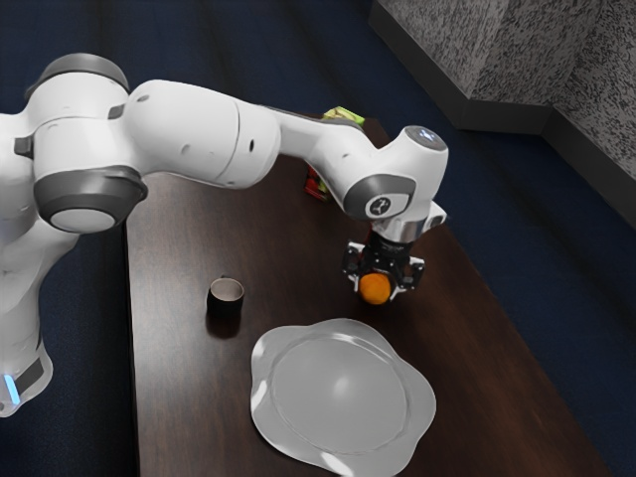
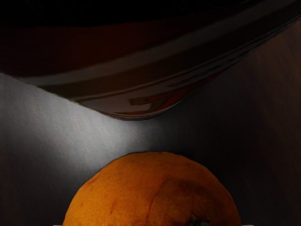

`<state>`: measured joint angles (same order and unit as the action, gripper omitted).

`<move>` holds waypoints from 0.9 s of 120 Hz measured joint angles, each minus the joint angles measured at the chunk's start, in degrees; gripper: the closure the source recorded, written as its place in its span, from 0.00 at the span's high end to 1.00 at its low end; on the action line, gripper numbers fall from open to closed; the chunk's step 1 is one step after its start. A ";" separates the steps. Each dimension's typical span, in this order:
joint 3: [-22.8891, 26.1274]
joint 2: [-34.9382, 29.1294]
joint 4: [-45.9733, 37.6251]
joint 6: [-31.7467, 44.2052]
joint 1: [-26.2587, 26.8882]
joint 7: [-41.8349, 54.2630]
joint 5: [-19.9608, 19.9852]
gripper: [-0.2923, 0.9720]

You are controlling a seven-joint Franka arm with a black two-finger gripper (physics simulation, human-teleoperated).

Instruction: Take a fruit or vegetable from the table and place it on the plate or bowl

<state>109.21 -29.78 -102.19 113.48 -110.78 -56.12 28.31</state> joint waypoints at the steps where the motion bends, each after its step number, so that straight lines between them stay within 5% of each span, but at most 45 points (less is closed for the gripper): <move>1: -0.10 0.00 0.04 -0.06 0.02 0.00 0.00 0.57; 30: -2.42 1.24 4.66 -6.05 2.67 -0.22 -0.30 0.56; 57: -5.58 3.19 4.92 -10.74 18.44 -0.44 -0.78 0.56; 84: -1.84 2.94 1.53 -12.01 18.71 -0.58 0.98 0.56; 98: -1.36 2.78 1.49 -12.17 18.95 -0.56 1.26 0.66; 108: -2.52 3.45 9.51 -14.28 19.31 -0.58 -0.82 0.70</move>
<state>106.69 -26.33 -92.69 99.20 -91.47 -56.70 27.49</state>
